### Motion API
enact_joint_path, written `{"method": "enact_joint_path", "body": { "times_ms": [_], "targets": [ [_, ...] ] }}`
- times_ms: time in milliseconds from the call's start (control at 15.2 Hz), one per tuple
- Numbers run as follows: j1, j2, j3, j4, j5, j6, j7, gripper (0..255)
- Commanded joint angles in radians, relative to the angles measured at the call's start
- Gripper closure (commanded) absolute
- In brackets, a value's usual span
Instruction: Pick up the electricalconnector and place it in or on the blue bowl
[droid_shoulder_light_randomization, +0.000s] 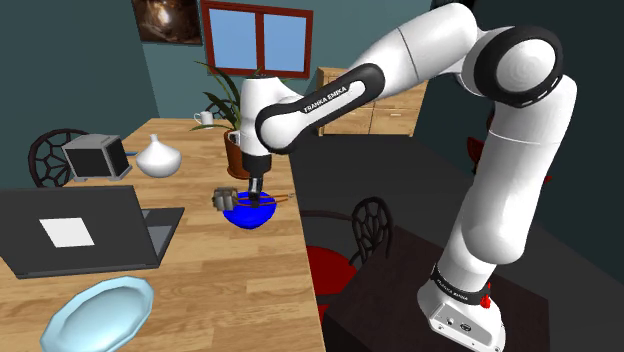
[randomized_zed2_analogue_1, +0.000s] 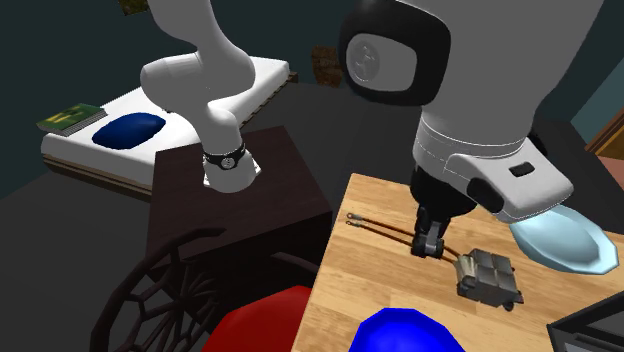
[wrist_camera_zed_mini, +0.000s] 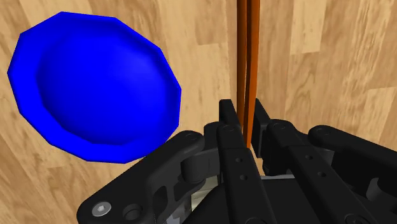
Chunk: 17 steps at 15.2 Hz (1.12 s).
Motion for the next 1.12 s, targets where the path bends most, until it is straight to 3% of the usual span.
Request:
{"method": "enact_joint_path", "body": {
  "times_ms": [0, 462, 1056],
  "targets": [
    [-0.018, 0.039, -0.017, 0.057, -0.009, -0.02, -0.032, 255],
    [-0.067, 0.235, -0.067, 0.331, -0.045, -0.106, -0.125, 255],
    [-0.063, 0.284, -0.073, 0.277, -0.059, -0.003, -0.119, 255]
  ]
}}
